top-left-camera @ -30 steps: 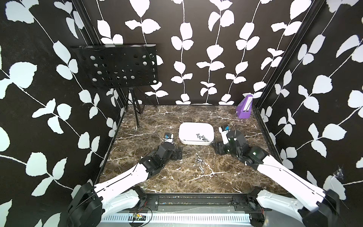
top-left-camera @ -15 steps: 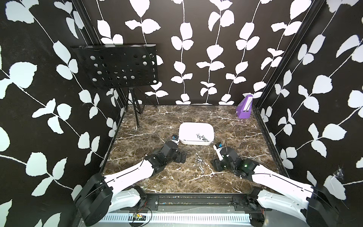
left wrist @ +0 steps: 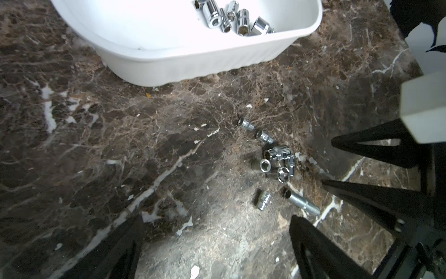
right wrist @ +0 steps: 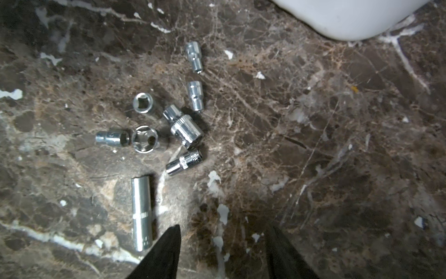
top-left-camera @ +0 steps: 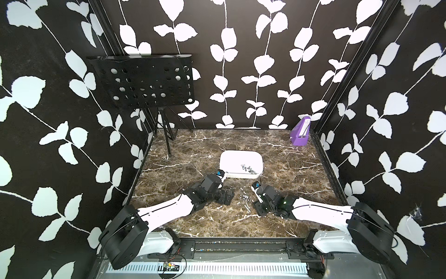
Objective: Put the socket on the desktop into the storage box
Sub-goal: Pick up the socket head from the center of the board.
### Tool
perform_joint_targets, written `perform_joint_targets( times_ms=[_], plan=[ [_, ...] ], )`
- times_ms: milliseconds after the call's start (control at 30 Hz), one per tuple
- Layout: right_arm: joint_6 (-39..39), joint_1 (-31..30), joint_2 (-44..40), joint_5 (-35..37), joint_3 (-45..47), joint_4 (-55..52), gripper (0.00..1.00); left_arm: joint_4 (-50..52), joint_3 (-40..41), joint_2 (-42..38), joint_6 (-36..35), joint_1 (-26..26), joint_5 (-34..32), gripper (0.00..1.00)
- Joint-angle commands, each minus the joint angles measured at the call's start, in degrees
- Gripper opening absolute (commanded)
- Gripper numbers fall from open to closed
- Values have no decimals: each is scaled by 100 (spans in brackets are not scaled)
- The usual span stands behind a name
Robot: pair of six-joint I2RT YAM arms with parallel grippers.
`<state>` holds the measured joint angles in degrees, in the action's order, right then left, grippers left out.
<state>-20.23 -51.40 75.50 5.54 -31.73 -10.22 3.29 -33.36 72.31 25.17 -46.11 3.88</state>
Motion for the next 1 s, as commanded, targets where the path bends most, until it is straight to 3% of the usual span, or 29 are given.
perform_joint_targets(
  times_ms=[0, 967],
  plan=[
    [80, -33, 171, 30, -288, 222, 59, 302, -197, 170, -218, -24, -24, 94],
    [93, -37, 1034, -307, -702, 336, 54, 342, -329, 460, -122, -21, 204, 94]
  ],
)
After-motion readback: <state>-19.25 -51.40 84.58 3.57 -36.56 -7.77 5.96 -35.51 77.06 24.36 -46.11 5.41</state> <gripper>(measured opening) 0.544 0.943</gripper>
